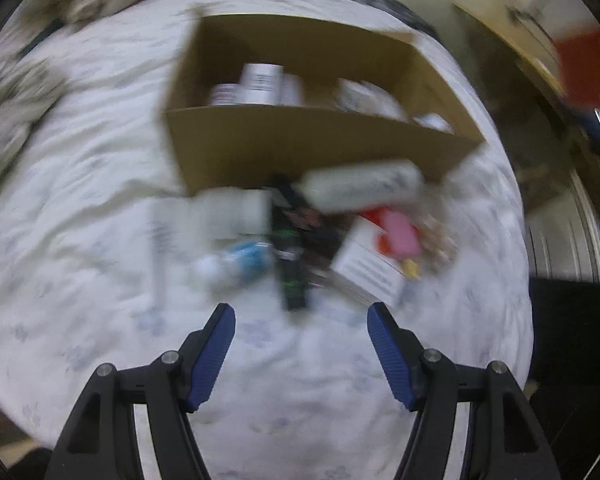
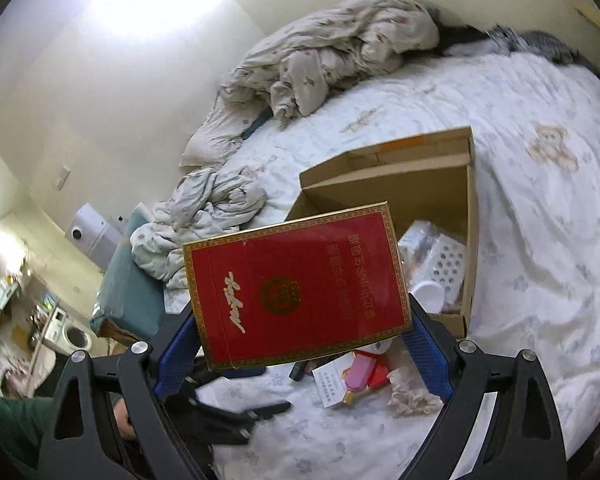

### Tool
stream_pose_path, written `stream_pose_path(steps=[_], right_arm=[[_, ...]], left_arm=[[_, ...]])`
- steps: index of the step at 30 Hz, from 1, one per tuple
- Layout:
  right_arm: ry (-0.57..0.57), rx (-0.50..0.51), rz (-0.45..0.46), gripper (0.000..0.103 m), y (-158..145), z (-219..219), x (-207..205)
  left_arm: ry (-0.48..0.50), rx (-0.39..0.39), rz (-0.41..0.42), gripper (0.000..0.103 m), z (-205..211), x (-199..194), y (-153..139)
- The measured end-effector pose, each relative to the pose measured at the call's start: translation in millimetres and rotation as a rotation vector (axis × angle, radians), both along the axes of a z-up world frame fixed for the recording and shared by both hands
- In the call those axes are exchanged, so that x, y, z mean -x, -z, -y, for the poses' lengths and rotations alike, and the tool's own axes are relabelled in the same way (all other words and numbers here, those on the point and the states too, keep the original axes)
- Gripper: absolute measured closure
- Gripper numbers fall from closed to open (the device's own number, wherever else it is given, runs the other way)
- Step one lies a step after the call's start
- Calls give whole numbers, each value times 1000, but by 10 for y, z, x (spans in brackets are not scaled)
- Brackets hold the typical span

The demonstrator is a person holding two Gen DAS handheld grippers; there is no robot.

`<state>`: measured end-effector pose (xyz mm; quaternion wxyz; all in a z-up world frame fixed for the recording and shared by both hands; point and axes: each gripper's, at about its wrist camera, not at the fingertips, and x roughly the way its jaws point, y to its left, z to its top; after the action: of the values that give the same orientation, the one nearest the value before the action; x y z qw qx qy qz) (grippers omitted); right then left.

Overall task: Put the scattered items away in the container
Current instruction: 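Grasp the white cigarette pack with the left tool while the right holds the red pack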

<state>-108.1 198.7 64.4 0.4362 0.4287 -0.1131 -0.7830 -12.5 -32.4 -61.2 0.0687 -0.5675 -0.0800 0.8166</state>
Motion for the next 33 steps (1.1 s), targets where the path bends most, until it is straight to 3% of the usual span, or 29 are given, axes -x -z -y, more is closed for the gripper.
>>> stream_pose_path(steps=[14,17,19,21,26,33], right_arm=[[-13,38,43,10,25,12,45],[-26,29,34,10,27,65,40],[-36,23,32,10,43,96,34],[-35,18,36,10,63,93,35],[-17,28,46,10,62,23,47],[-11,50,56,10,44,-20,61]], left_arm=[[258,87,27,34,-733,355,392],[297,144,16,34,-868,367,425],[319,169,3,44,-931,356,428],[339,189,-10,45,-988,345,430],[362,172,-29,46,-982,263,317],[346,149,-97,46,-810,27,-129]])
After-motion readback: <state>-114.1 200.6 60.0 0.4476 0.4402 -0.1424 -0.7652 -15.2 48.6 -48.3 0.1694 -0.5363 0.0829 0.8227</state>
